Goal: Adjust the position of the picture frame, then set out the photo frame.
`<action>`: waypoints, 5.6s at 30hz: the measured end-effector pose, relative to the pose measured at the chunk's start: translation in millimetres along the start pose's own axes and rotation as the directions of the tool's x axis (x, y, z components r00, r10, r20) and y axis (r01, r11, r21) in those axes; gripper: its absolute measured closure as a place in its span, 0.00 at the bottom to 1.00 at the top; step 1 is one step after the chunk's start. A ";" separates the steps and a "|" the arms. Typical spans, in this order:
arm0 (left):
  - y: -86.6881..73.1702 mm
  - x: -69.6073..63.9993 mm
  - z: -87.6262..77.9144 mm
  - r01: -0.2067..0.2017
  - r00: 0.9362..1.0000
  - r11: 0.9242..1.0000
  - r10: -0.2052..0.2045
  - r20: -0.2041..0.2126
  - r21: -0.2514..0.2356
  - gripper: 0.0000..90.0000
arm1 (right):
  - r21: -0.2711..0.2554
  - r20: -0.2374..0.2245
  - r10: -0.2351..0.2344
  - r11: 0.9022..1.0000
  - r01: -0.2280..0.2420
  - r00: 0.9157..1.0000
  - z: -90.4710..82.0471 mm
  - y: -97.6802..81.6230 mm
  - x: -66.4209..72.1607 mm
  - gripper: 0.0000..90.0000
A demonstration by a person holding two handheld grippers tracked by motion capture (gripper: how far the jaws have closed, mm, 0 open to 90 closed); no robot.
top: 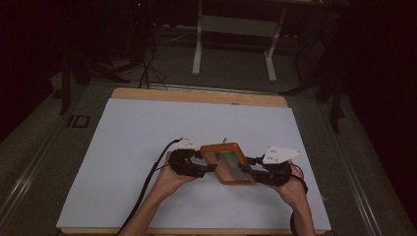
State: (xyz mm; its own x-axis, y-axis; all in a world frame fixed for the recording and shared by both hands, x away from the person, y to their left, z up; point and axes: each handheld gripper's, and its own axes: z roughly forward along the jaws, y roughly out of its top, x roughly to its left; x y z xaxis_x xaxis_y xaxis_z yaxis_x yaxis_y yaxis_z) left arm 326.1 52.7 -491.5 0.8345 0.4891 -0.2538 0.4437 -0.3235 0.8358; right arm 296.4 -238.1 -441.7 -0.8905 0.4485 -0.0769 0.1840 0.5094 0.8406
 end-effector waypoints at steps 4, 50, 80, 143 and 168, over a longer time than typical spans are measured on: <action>-2.9 -3.5 10.3 -0.017 1.000 0.999 0.016 0.020 0.030 0.50 | 0.016 0.009 0.005 1.000 -0.006 1.000 -2.2 -1.7 -1.6 0.76; -23.4 -2.7 -68.7 0.000 0.999 0.995 -0.004 -0.038 -0.104 0.95 | 0.002 -0.085 0.105 0.994 -0.105 0.991 46.3 15.3 14.3 0.77; -14.5 3.9 -25.3 -0.069 0.994 0.996 0.073 -0.080 0.051 0.65 | 0.007 -0.090 0.132 0.991 -0.132 0.987 42.9 -5.4 -4.6 0.73; -56.2 41.2 -48.6 0.347 0.917 0.937 -0.330 -0.224 0.039 0.53 | 0.139 0.032 0.554 0.821 -0.553 0.832 118.9 -20.6 -1.9 0.42; -51.9 25.5 -87.9 0.226 0.912 0.973 -0.228 -0.342 -0.045 0.53 | 0.031 0.123 0.462 0.883 -0.469 0.878 81.4 -10.0 -9.8 0.52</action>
State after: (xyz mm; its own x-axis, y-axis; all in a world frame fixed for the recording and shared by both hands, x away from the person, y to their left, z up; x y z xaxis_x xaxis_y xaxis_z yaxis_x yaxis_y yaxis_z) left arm 295.7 153.2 -498.5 0.5483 0.7964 -0.2553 0.6056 -0.1675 0.7780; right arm 337.1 -187.8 -493.0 -0.6460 0.7196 0.2547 0.5928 0.2627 0.7613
